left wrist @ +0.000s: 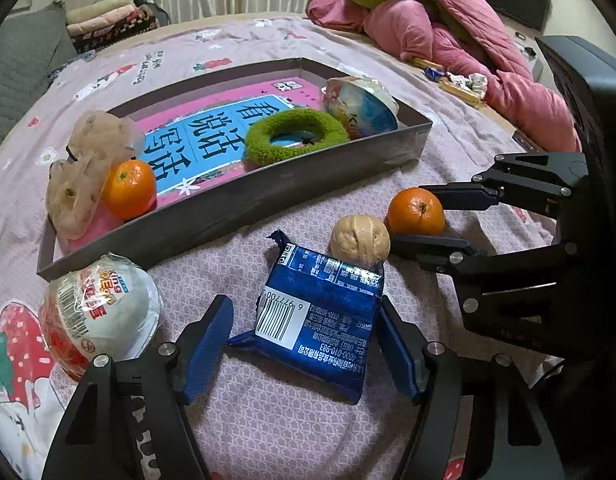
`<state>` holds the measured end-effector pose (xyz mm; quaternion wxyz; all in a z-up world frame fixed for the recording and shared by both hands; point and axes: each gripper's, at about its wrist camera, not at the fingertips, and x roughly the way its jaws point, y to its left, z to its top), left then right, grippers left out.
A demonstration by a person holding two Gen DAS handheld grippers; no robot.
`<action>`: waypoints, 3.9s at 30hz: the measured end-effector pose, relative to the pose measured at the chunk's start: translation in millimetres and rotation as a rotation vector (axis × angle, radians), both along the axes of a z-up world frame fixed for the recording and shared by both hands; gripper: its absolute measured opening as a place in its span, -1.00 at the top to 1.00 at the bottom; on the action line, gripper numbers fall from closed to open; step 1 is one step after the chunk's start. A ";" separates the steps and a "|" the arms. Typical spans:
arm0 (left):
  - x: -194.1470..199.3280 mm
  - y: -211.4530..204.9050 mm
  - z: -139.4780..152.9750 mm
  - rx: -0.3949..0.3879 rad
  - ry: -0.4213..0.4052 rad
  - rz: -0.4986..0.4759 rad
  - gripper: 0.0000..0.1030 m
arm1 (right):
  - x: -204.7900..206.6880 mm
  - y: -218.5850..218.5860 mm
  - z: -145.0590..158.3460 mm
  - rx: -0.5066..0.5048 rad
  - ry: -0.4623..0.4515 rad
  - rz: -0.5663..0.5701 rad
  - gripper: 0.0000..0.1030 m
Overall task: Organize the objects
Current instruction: 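Close the left tool on the blue snack packet while the right tool grips the orange, then lift the snack packet with the left tool while the right tool lifts the orange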
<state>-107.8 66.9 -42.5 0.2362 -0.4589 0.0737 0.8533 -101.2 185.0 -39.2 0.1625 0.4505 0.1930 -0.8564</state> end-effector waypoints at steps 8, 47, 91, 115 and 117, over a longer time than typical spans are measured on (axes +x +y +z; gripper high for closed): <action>1.6 -0.7 3.7 0.012 -0.002 -0.007 -0.10 | -0.9 6.8 5.0 -0.008 0.010 -0.030 0.26; 10.5 -14.1 46.7 0.103 0.089 0.023 -0.10 | -5.1 7.4 48.0 -0.184 0.118 -0.049 0.27; -24.0 -44.4 77.3 0.157 0.161 0.166 -0.10 | -14.5 -9.8 67.1 -0.225 0.195 -0.063 0.27; -52.1 -53.0 95.6 0.204 0.217 0.226 -0.10 | -25.9 -10.2 81.3 -0.244 0.264 -0.071 0.27; -53.7 -53.6 96.6 0.209 0.223 0.229 -0.10 | -27.9 -9.3 82.9 -0.247 0.271 -0.072 0.27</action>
